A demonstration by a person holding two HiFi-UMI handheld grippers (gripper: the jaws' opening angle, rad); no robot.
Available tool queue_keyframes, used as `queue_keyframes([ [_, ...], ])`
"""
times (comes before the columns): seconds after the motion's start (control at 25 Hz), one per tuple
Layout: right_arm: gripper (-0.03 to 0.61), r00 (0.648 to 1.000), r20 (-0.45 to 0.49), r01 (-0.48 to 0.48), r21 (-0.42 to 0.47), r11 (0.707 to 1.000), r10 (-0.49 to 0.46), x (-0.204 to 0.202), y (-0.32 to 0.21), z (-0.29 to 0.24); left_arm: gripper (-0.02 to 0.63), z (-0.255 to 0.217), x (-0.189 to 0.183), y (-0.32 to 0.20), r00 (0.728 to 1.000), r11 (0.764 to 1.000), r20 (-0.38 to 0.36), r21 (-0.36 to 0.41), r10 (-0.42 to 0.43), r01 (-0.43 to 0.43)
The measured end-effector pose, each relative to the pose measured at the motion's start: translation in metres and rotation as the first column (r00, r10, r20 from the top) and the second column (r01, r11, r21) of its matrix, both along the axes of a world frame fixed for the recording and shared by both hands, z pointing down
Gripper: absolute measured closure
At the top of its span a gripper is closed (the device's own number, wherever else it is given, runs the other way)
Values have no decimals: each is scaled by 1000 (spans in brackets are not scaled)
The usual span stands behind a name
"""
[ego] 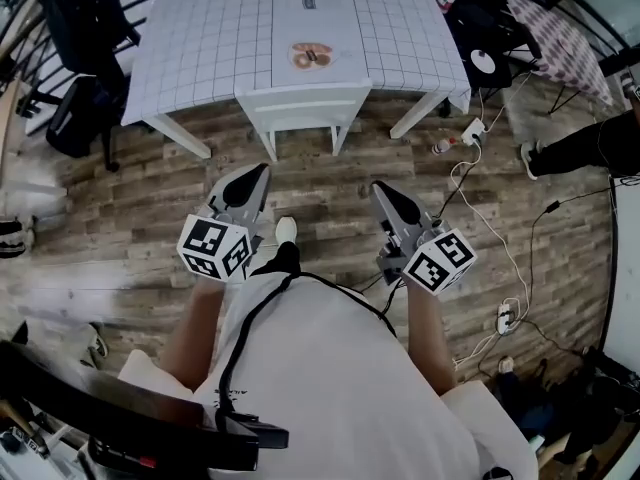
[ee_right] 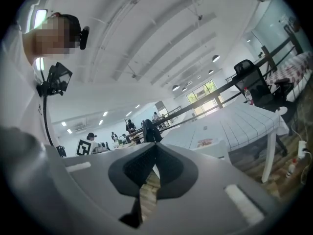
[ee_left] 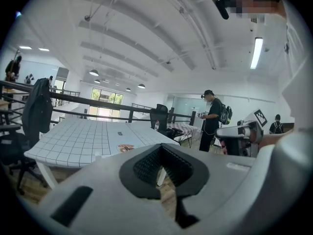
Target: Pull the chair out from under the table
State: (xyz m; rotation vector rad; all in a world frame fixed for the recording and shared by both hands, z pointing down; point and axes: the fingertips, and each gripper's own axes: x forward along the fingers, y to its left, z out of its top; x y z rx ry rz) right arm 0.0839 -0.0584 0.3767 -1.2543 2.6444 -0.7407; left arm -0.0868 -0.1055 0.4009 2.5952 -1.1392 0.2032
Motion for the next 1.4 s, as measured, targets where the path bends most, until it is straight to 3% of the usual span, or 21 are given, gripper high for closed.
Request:
queue_keyframes([
  [0.28, 571, 995, -96, -35, 17, 999, 36, -26, -75, -2, 606, 6, -21, -72, 998, 998, 13, -7, 56, -56],
  [0.72, 571, 996, -57, -69, 9, 998, 69, -67, -168, -8, 606, 20, -65, -159, 996, 996, 19, -31, 89, -89],
  [0.88, 571, 993, -92, -77, 3, 997, 77, -71, -183, -1, 606, 28, -72, -174, 993, 994, 53, -28, 104, -102],
  [1.4, 571, 991, -105, -81, -14, 997, 79, -48, -187, 7, 606, 43, -66, -169, 996, 995, 33, -70, 80, -77],
])
